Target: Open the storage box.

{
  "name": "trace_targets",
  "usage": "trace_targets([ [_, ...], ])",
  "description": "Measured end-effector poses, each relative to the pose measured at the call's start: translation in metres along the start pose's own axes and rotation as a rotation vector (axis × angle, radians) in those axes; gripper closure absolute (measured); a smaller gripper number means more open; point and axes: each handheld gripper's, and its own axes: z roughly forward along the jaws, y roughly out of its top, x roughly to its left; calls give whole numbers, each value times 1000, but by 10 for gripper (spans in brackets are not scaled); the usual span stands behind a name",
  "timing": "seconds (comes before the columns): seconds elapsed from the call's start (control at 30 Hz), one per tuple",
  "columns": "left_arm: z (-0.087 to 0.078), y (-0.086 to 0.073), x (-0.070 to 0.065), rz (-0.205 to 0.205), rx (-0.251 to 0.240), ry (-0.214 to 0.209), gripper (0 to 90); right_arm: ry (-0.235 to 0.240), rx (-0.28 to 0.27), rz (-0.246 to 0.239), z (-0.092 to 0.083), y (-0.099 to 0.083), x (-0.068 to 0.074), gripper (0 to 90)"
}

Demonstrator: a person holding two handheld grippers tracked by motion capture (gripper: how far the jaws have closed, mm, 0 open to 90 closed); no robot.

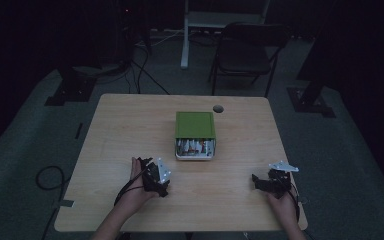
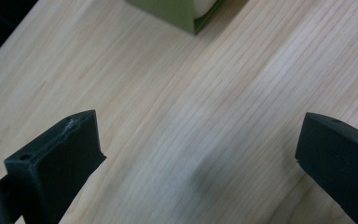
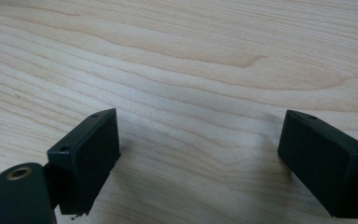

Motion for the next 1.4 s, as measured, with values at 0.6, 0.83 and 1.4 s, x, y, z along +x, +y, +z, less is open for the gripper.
trace_targets([
  [0.6, 7, 36, -19, 177, -34, 34, 4, -1, -1, 2, 0, 0, 0, 122],
  [0.83, 10, 50, -31, 278, -56, 48, 4, 0, -1, 2, 0, 0, 0, 122],
  [1.4, 16, 86, -51, 453, -112, 117, 45, 0, -1, 2, 0, 0, 0, 123],
])
